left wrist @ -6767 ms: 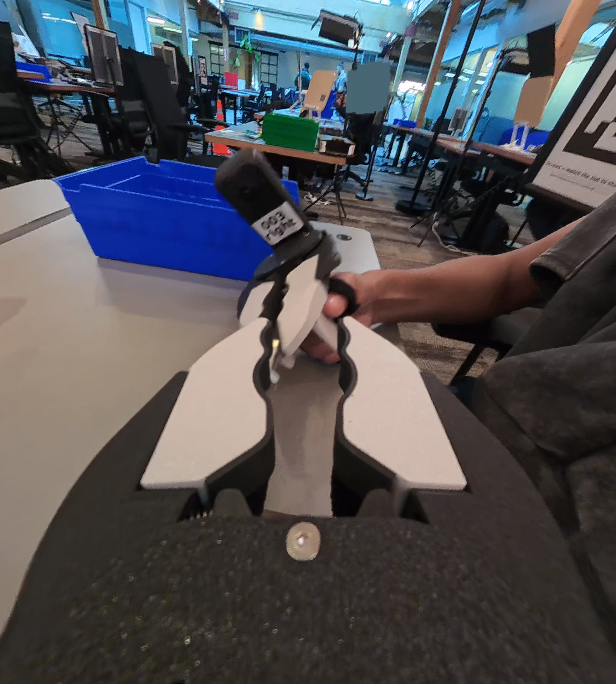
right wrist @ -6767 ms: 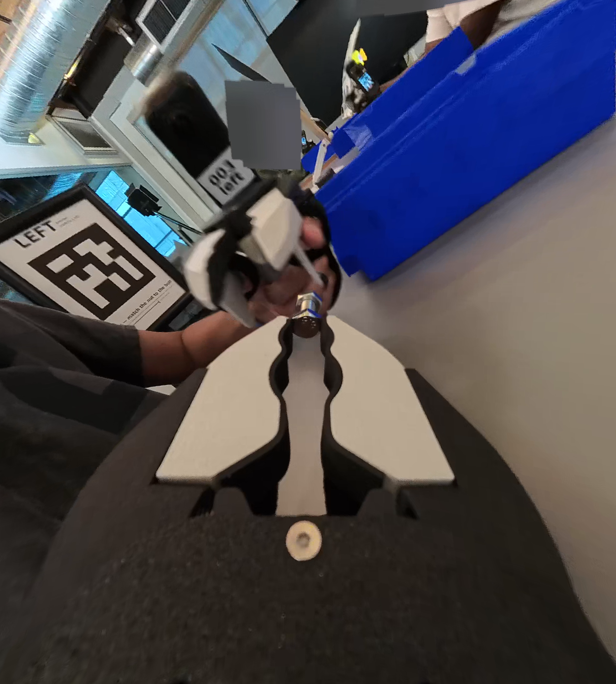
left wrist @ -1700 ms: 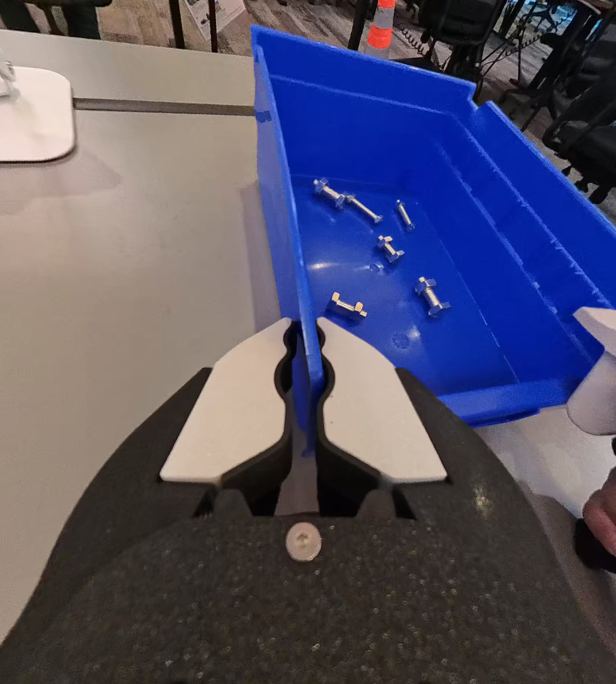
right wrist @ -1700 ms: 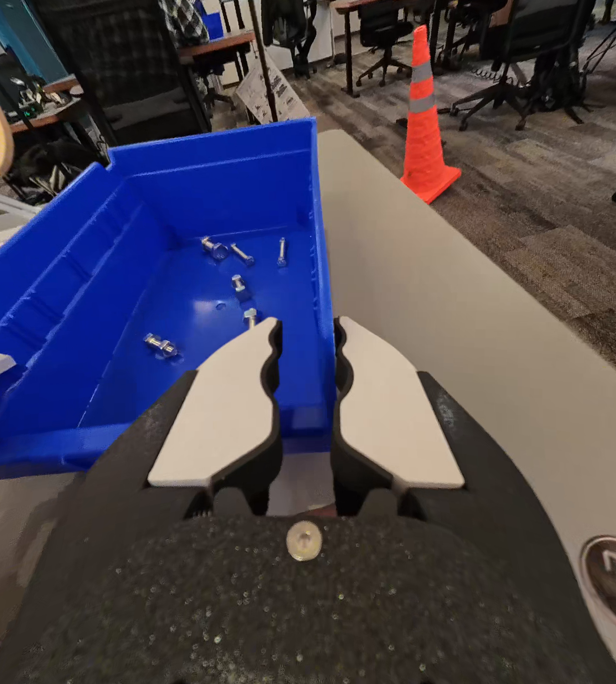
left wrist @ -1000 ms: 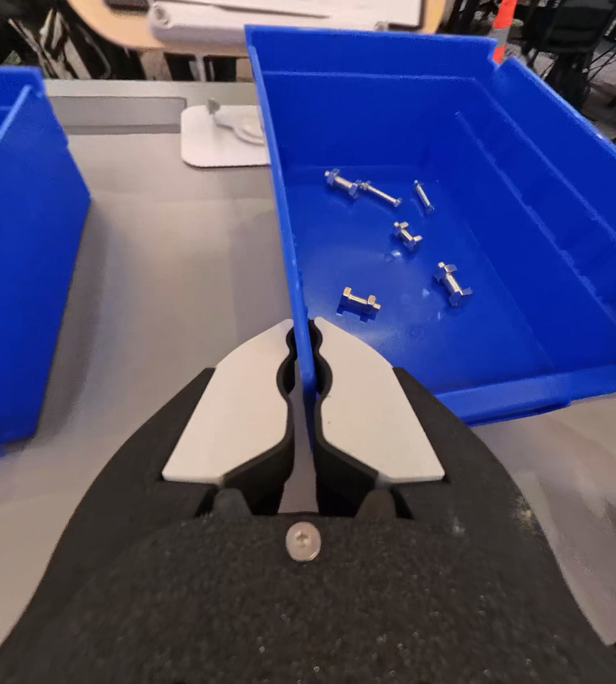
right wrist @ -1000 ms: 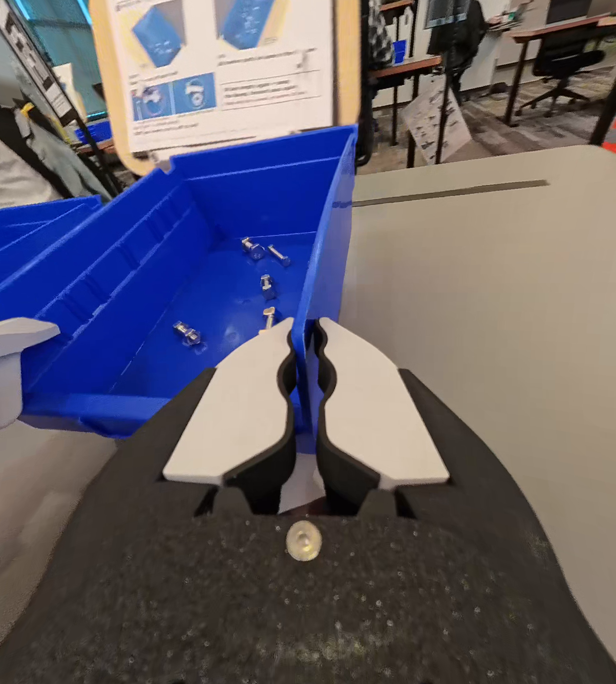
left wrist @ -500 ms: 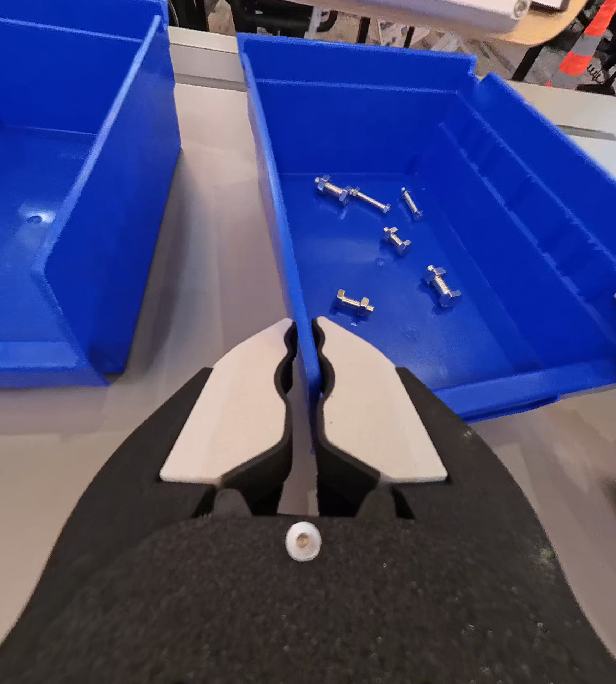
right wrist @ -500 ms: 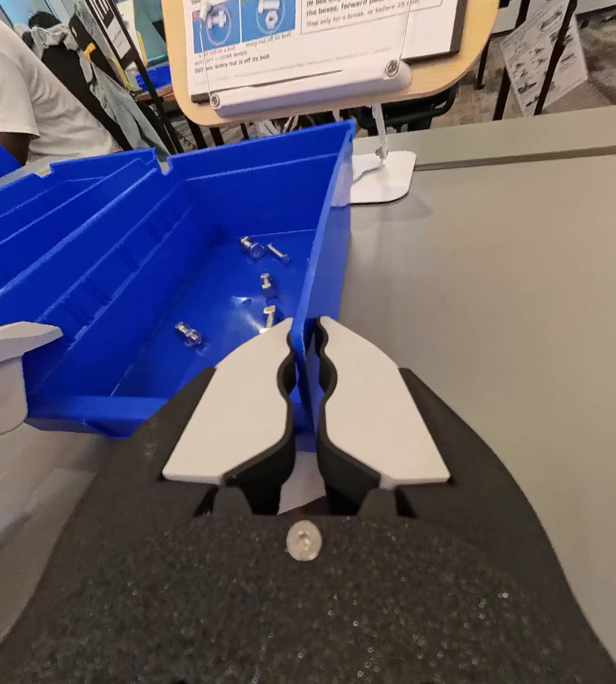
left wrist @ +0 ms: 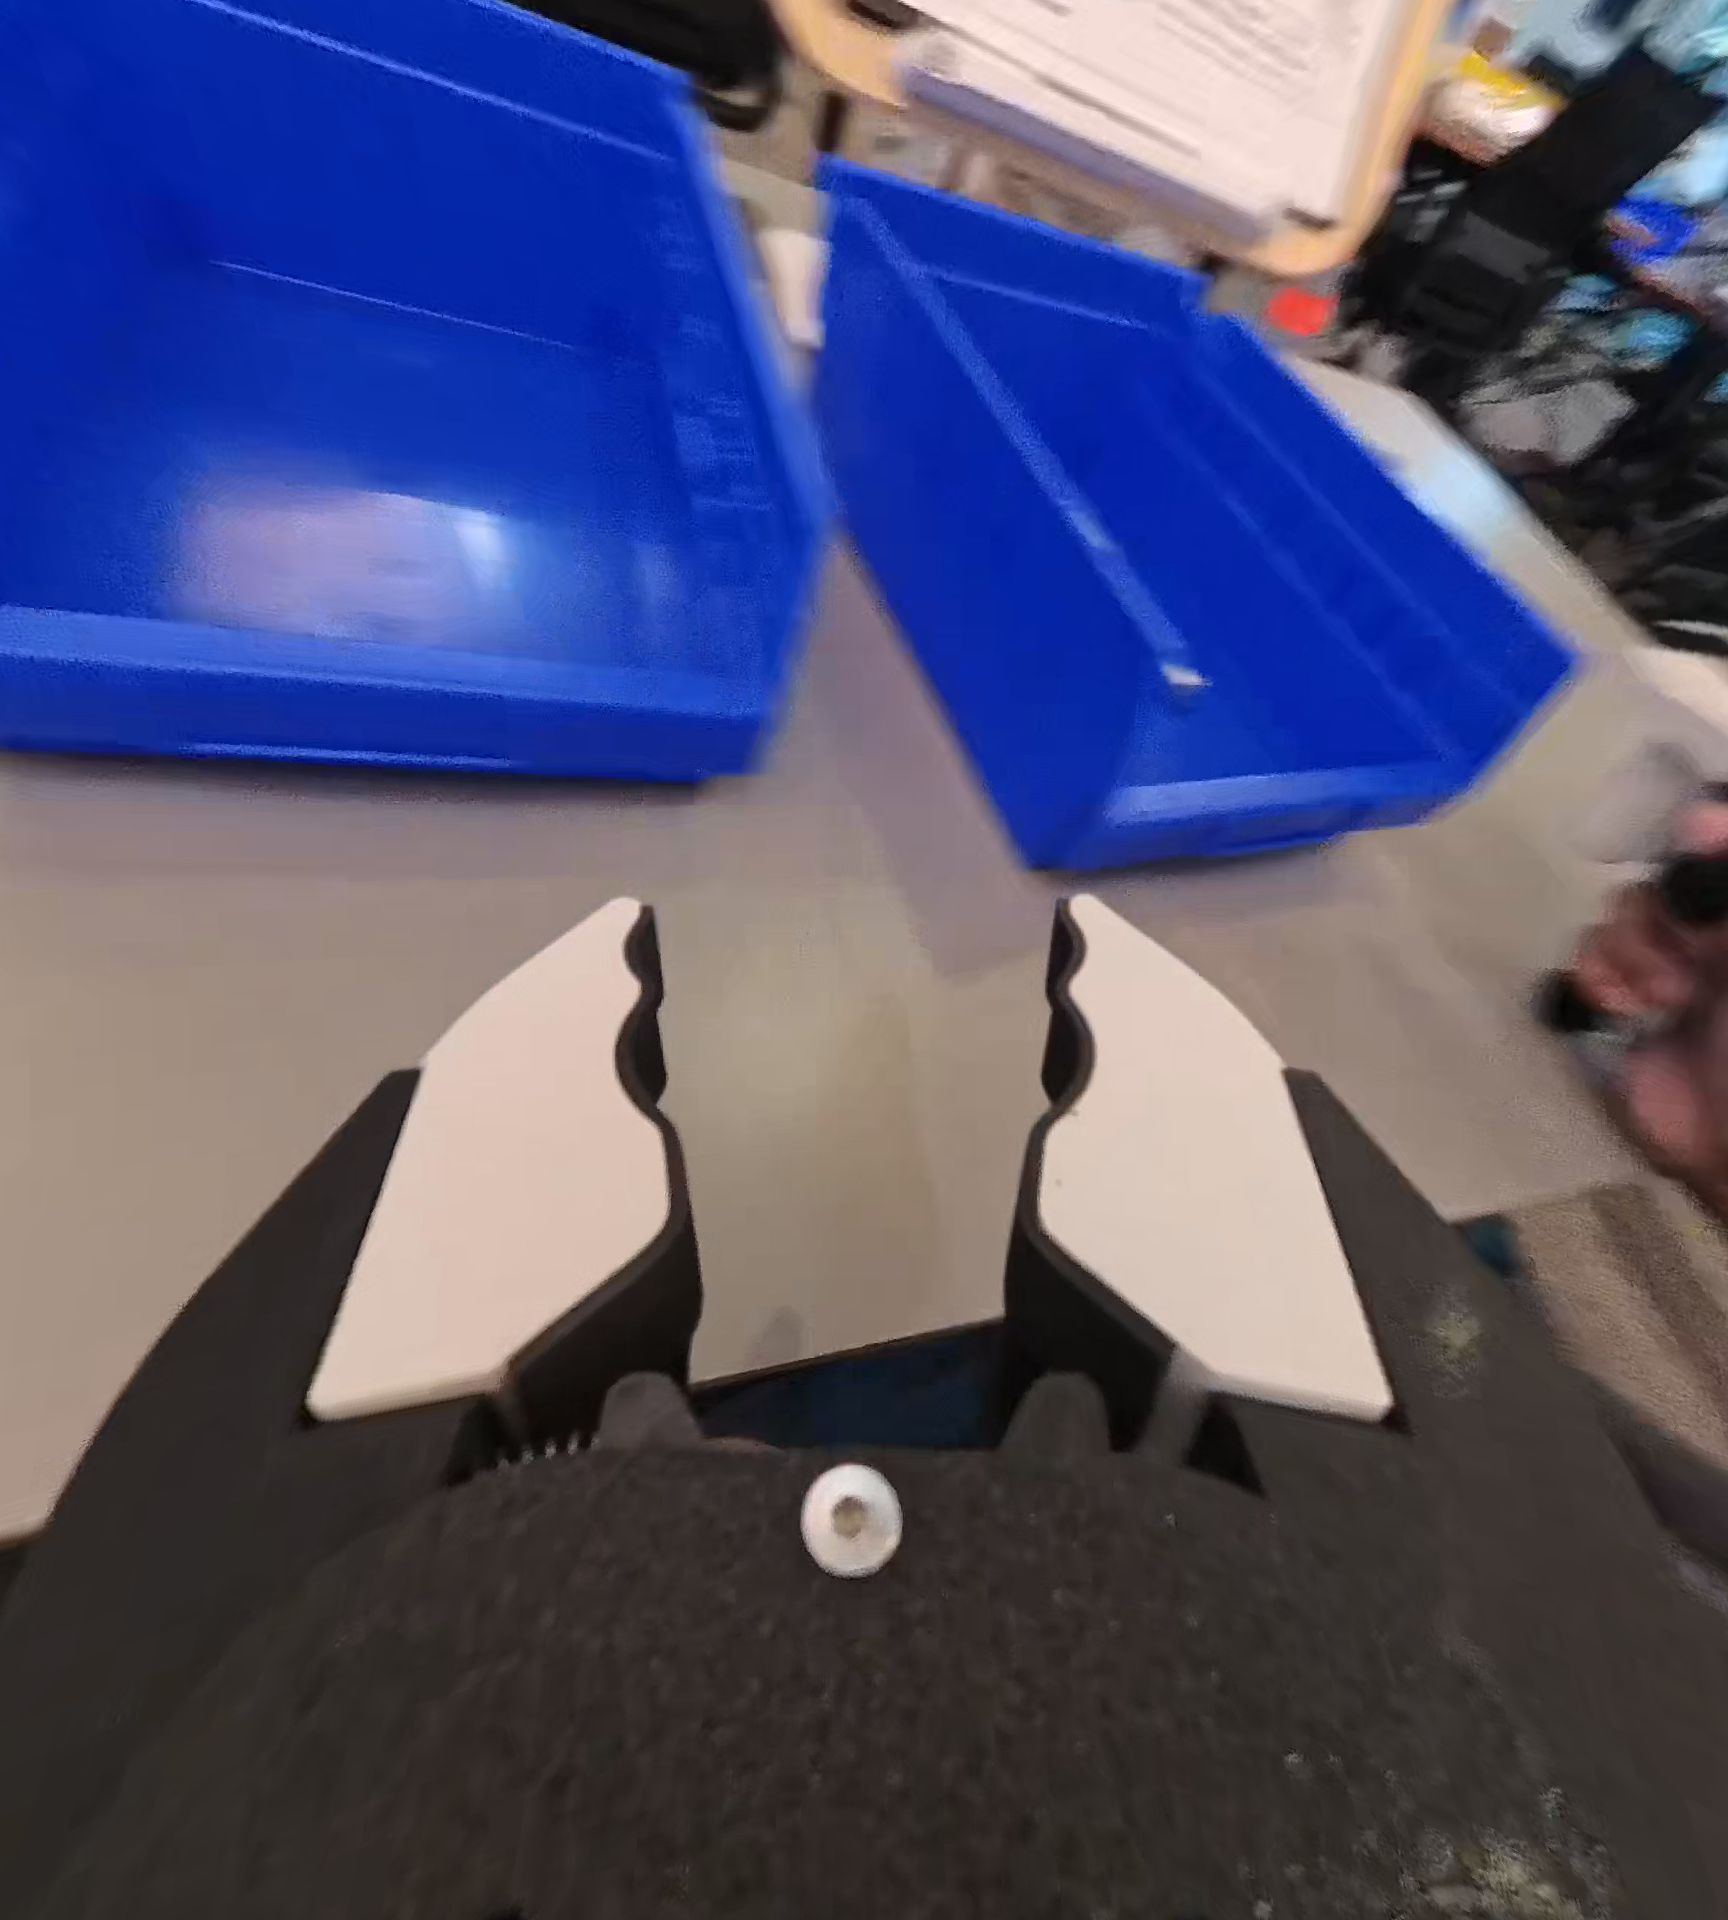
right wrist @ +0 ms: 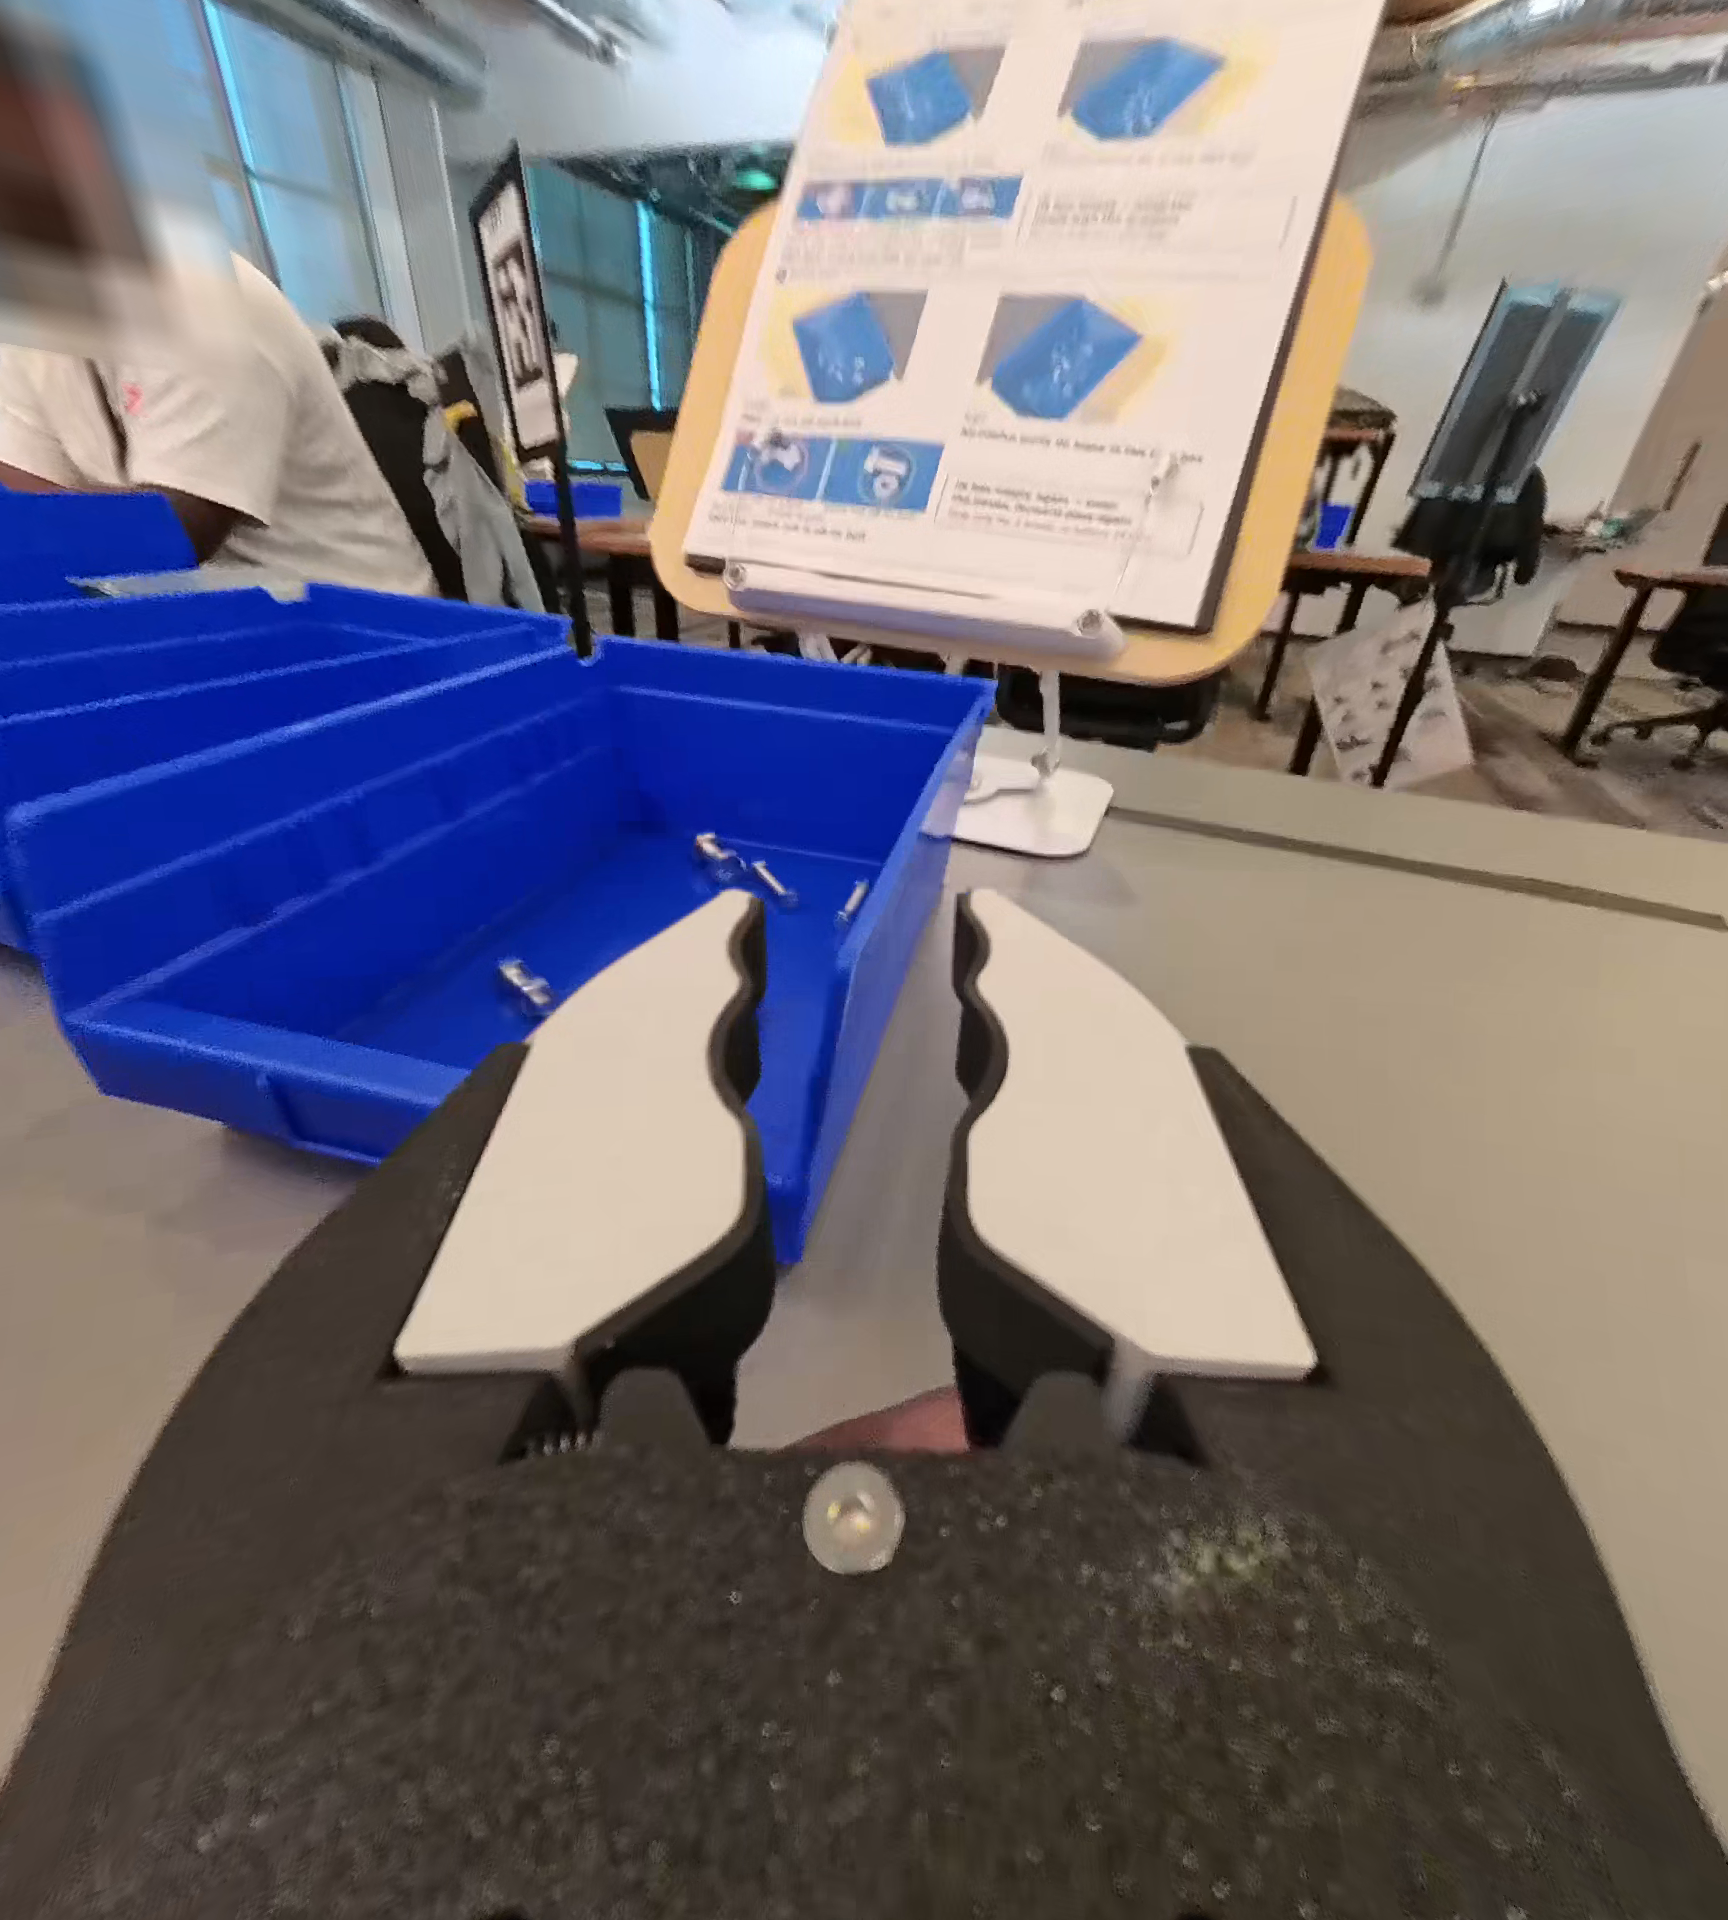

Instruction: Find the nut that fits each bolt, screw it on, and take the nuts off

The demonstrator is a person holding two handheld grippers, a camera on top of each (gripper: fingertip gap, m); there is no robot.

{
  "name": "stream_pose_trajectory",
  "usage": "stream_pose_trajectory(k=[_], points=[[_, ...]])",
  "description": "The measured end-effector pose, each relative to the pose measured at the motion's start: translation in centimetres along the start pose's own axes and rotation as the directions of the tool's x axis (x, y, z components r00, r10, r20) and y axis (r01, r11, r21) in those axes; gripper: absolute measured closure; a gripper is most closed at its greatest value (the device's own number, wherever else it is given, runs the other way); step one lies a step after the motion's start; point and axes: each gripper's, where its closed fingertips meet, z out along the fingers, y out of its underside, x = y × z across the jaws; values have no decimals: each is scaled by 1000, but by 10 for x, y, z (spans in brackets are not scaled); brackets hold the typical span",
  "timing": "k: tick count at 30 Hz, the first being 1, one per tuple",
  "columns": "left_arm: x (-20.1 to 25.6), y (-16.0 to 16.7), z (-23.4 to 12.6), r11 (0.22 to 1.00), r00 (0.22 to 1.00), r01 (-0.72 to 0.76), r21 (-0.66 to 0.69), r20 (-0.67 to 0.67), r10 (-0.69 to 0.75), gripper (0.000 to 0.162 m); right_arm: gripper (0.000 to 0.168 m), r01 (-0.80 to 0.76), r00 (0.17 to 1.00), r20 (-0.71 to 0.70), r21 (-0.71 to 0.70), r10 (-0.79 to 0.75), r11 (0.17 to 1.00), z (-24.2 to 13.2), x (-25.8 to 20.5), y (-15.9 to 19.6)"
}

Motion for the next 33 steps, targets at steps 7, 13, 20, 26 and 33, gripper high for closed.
stream_pose_trajectory(k=[7,13,20,26,33], points=[[-152,-47,18,998,958,-60,-20,278,64,101,139,-44,998,41,-58,46,997,5,-3,11],[-204,-70,69,999,940,15,-48,341,2,107,140,-62,997,52,-57,65,996,6,-3,11],[-198,-61,66,999,936,32,-26,352,-21,158,141,-8,996,84,-46,12,999,6,-13,9],[-172,-24,5,999,884,28,20,466,-34,159,139,97,947,315,-94,-62,991,-11,-110,12],[-130,16,-51,998,879,15,53,475,-39,158,137,48,880,469,-242,74,969,1,-263,14]])
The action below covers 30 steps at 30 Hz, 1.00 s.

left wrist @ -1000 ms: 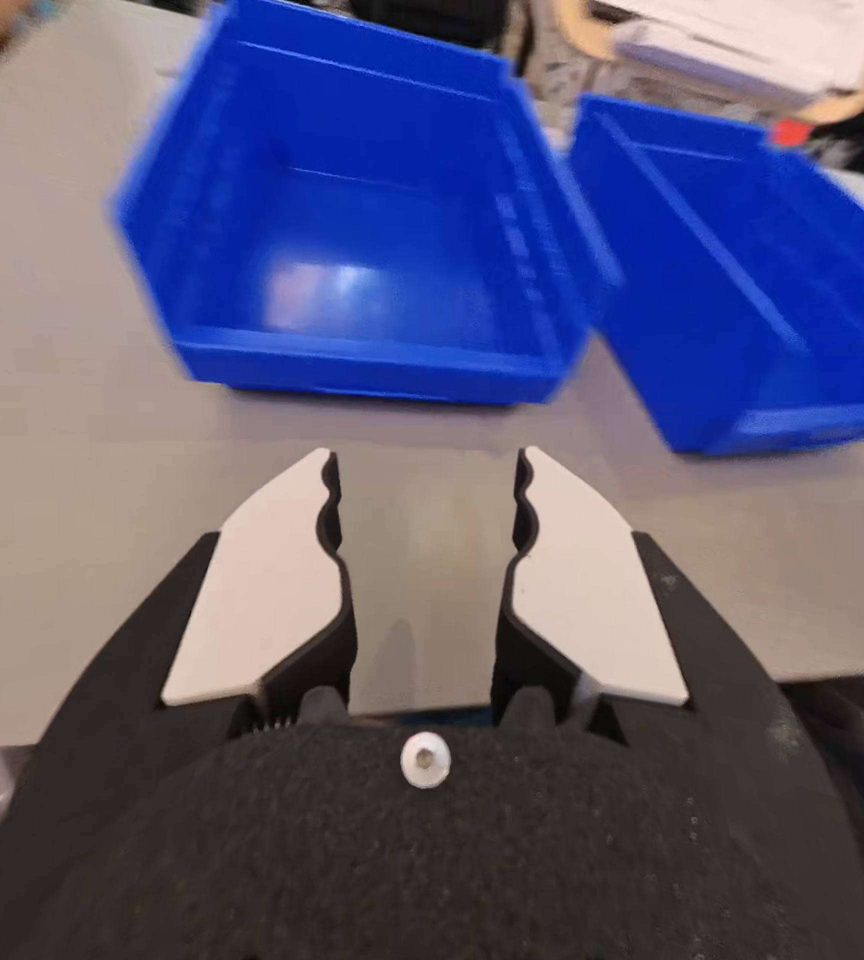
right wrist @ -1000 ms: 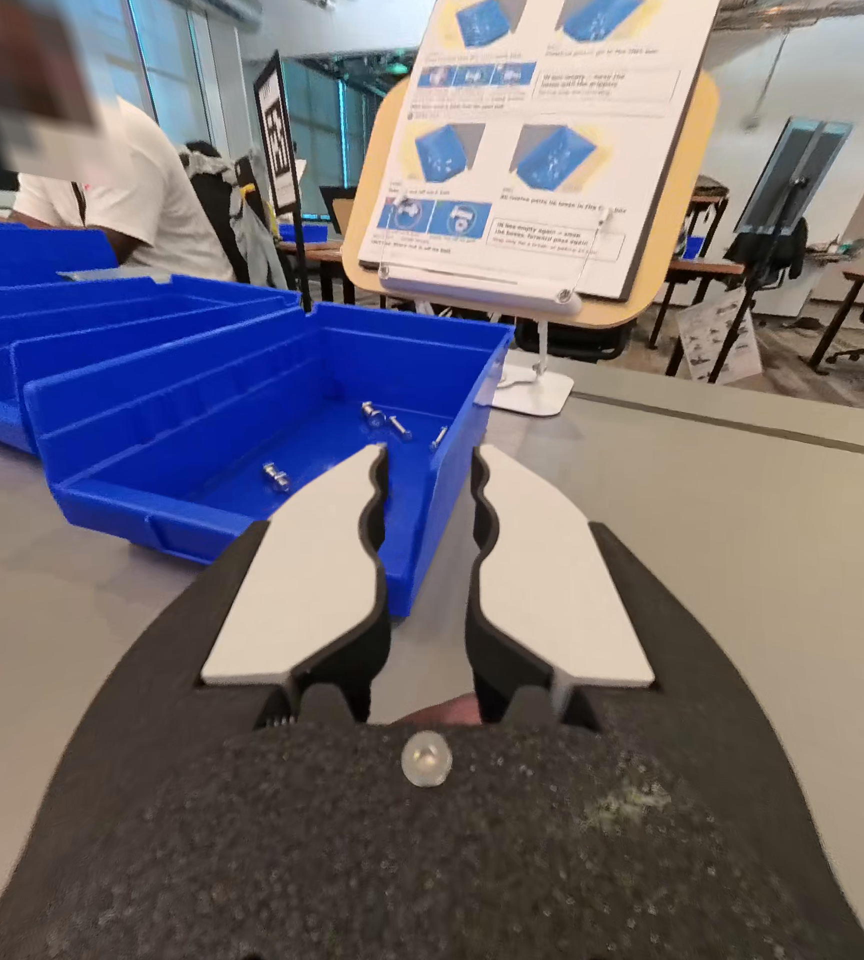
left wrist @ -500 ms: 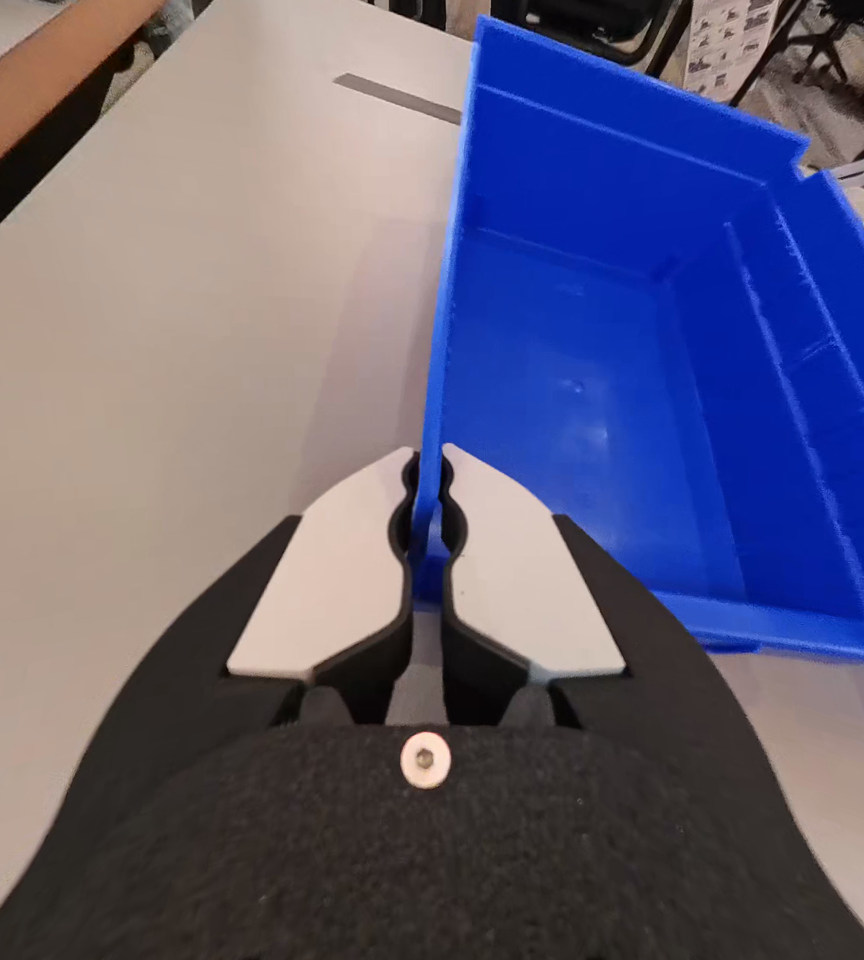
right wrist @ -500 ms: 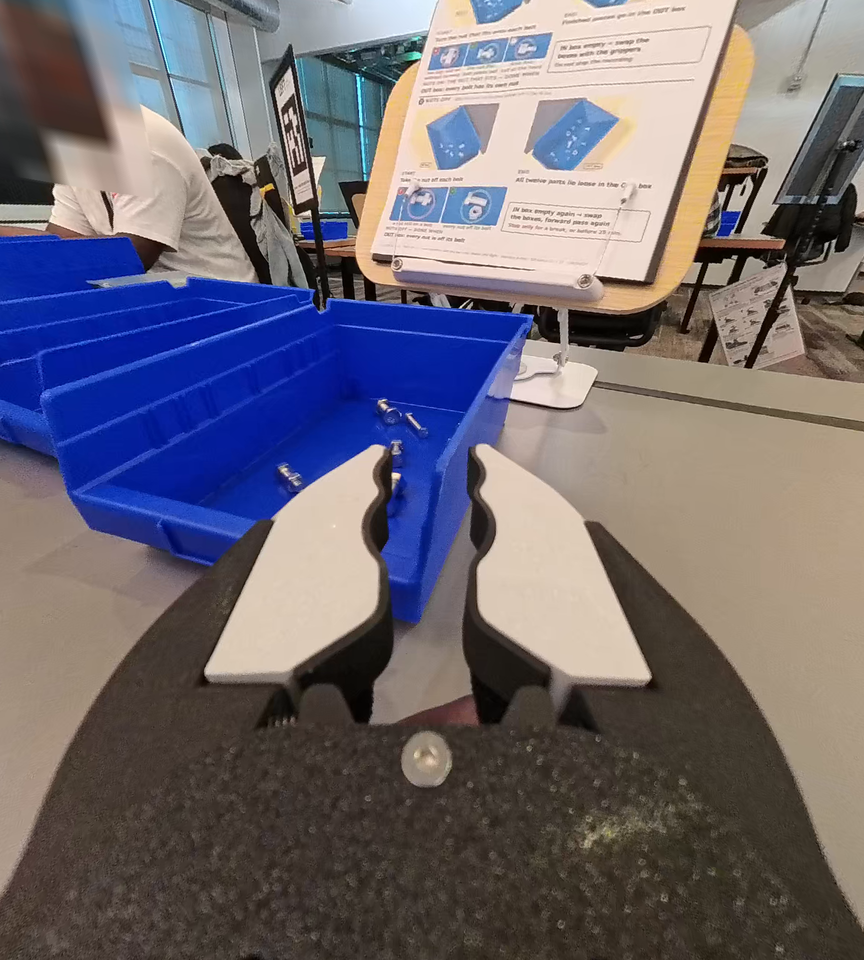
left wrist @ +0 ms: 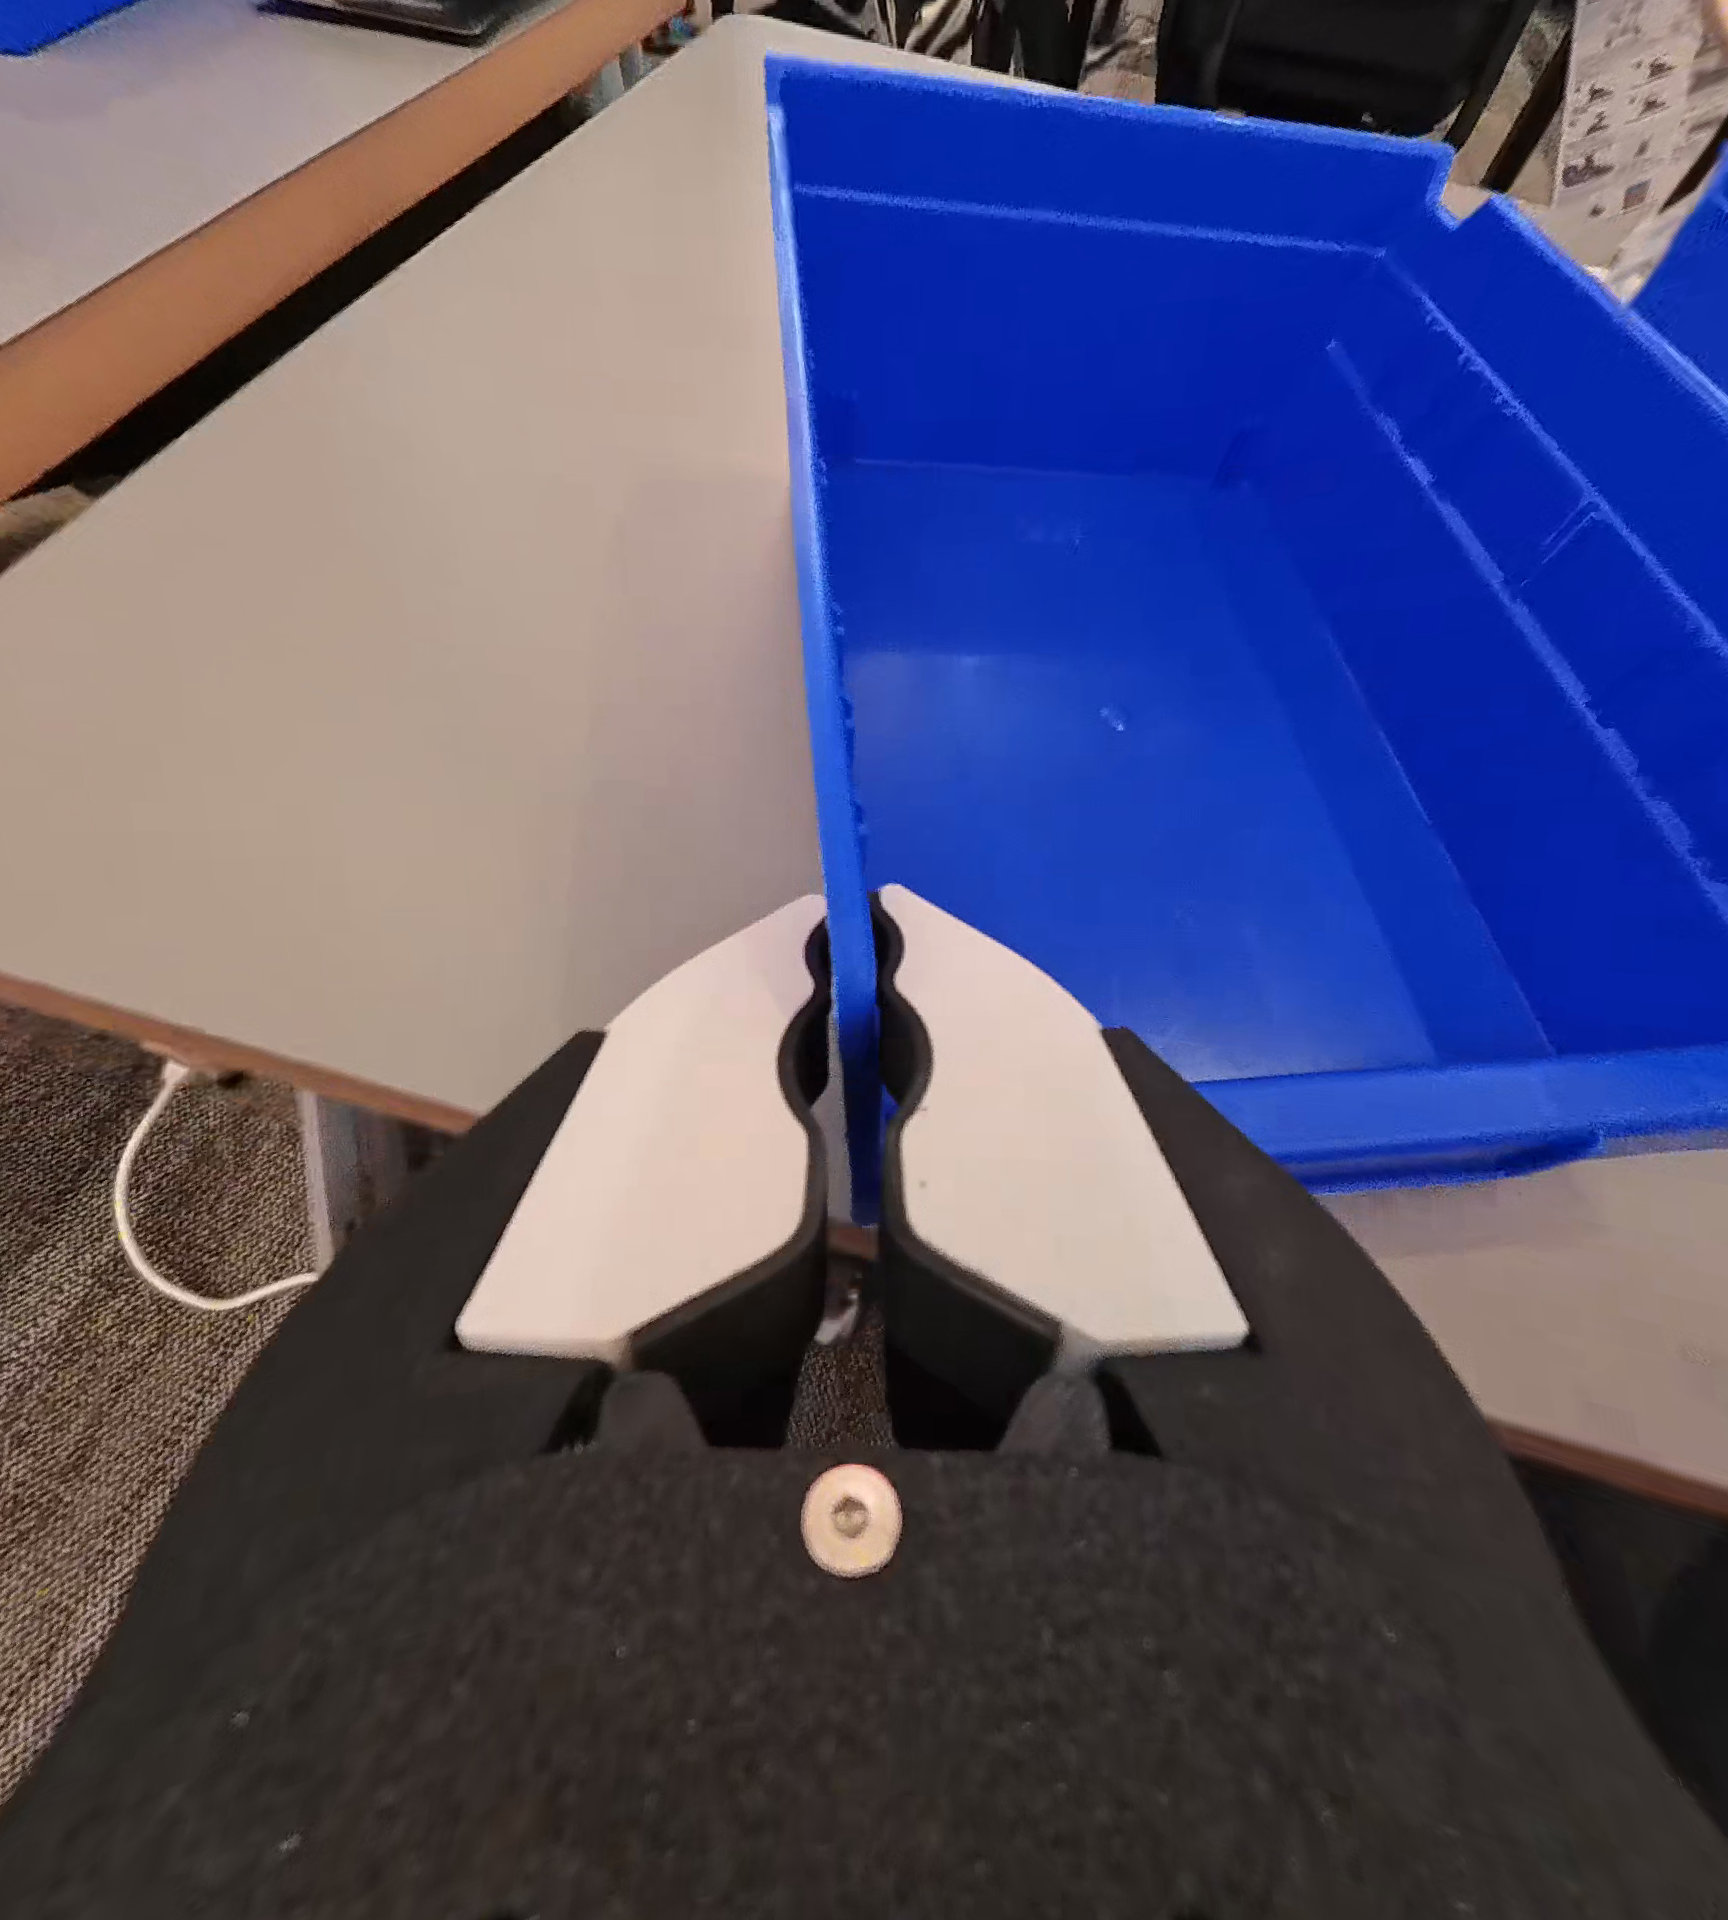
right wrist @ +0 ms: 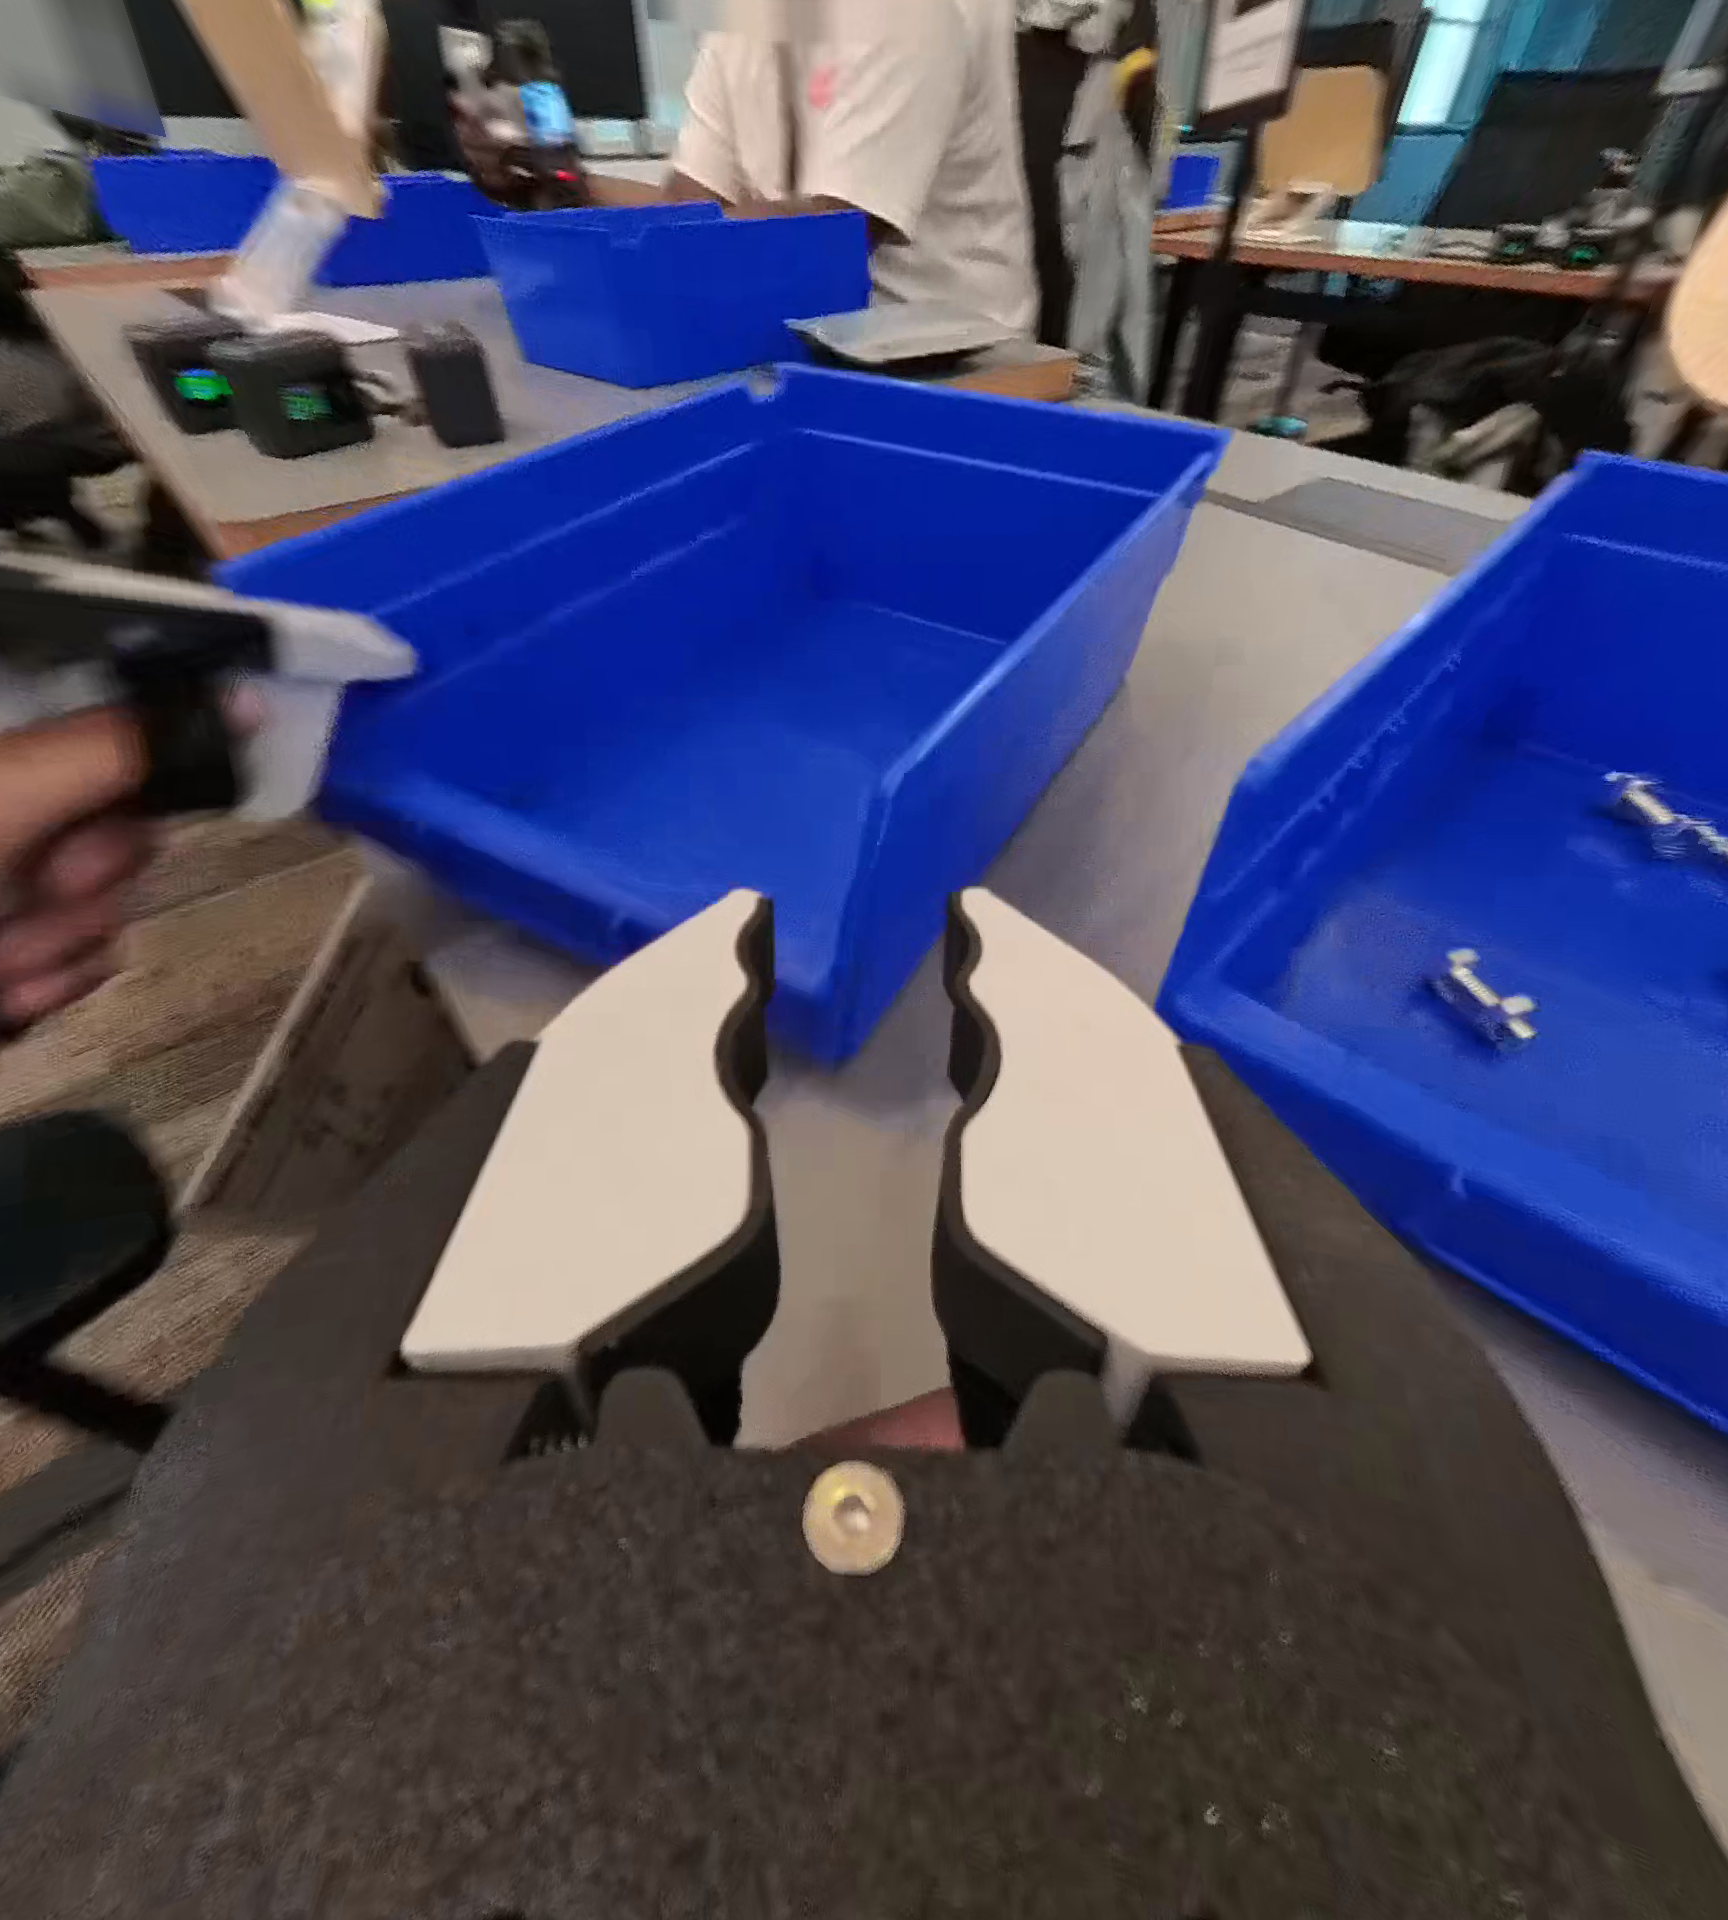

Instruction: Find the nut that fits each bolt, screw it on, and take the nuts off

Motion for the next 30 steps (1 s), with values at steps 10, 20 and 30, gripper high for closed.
stream_pose_trajectory(k=[10,20,30], points=[[30,0,-41,990,997,-82,111,12,81,158,158,-19,987,-161,-88,5,996,19,17,8],[206,-134,-99,852,950,-213,479,-103,296,158,162,93,894,-446,257,33,962,-128,135,-119],[487,-70,-17,926,812,-265,268,-455,365,156,164,-159,665,-726,90,174,983,-289,353,-33]])
